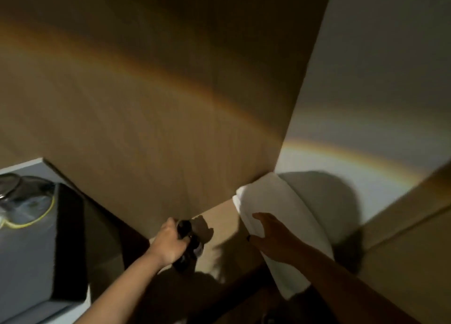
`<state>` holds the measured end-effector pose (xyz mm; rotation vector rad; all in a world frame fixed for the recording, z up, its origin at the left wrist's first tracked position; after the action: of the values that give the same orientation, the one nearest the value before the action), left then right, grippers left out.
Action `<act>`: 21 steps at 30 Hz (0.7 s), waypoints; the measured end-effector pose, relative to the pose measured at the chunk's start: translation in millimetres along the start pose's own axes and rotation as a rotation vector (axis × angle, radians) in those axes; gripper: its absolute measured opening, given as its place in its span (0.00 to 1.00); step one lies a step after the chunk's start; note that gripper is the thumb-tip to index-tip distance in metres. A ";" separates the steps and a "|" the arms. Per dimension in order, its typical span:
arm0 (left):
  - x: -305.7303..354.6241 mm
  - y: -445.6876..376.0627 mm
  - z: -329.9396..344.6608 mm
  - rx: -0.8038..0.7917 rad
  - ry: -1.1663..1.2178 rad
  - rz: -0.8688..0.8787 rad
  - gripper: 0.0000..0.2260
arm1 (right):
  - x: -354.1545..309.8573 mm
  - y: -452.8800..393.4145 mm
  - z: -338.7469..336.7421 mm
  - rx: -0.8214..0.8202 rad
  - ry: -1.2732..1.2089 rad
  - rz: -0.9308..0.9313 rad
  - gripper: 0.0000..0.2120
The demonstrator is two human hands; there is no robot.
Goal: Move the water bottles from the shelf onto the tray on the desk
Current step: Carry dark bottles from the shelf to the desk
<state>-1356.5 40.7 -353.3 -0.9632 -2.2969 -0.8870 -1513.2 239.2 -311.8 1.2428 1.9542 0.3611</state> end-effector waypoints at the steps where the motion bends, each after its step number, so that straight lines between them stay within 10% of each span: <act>1: 0.5 0.6 4.3 0.032 0.026 -0.039 0.22 | -0.9 -12.1 -7.8 -0.027 0.025 -0.034 0.30; 6: 10.0 -5.0 29.0 0.153 0.100 -0.122 0.13 | -6.4 -70.3 -26.4 -0.162 0.222 -0.193 0.30; 21: -112.8 -69.8 120.0 0.348 0.248 -0.305 0.27 | -9.8 -207.0 114.1 -0.409 0.172 -0.180 0.30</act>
<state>-1360.4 40.6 -532.1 -0.3410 -2.3072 -0.6452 -1559.7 112.6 -506.1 0.7893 1.9876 0.7524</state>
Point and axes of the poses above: each hand's wrist, its own y-axis away from the middle knuckle, its own z-axis out of the palm, x = y × z, the point moved 1 cm from there along -y, towards the middle knuckle, and after that the axes turned 14 degrees about z, right-handed, at the moved point
